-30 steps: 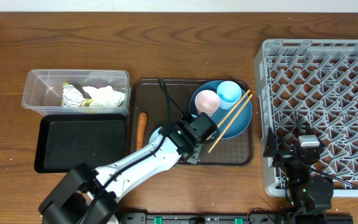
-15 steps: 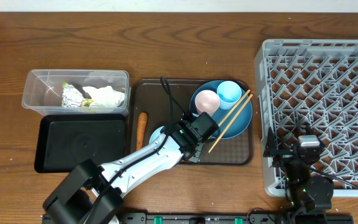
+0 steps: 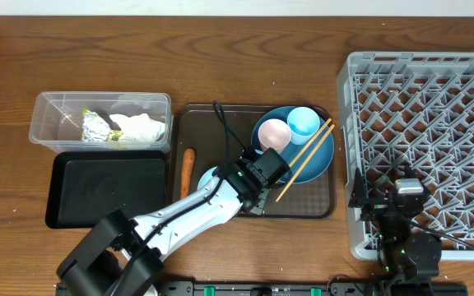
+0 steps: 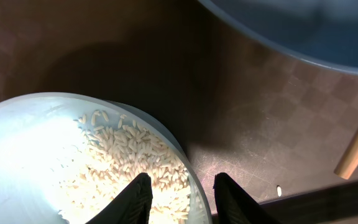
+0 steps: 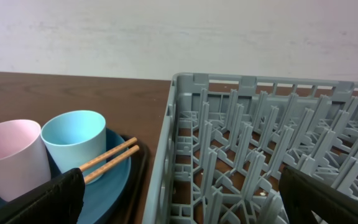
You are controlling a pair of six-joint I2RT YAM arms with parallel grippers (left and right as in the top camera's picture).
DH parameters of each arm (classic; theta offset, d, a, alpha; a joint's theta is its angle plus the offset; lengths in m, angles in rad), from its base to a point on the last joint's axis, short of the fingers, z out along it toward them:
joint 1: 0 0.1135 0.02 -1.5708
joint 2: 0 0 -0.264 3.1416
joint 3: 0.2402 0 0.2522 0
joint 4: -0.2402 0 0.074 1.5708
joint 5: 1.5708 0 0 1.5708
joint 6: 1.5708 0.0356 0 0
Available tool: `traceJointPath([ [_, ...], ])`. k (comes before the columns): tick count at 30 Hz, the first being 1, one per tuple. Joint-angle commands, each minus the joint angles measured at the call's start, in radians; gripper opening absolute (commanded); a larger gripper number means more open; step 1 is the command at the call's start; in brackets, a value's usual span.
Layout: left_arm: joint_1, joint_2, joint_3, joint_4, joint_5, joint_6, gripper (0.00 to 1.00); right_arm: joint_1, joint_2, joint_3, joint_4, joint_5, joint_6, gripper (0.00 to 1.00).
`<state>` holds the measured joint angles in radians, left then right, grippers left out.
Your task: Sort waste into correct bins and load items into the dishwasher rack
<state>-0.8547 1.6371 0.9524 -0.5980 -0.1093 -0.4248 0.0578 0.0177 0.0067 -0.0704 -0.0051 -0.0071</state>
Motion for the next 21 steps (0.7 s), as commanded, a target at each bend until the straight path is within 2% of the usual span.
traceJointPath([
  [1,-0.002,0.012,-0.006,-0.002,-0.015,0.001,0.36,-0.011,0.000,-0.001,-0.004,-0.003,0.013,0.99],
  [13,-0.002,0.012,-0.006,-0.002,-0.016,0.003,0.36,-0.011,0.000,-0.001,-0.004,-0.003,0.013,0.99],
  [21,-0.002,0.012,-0.006,-0.006,-0.069,0.006,0.36,-0.011,0.000,-0.001,-0.004,-0.002,0.013,0.99],
])
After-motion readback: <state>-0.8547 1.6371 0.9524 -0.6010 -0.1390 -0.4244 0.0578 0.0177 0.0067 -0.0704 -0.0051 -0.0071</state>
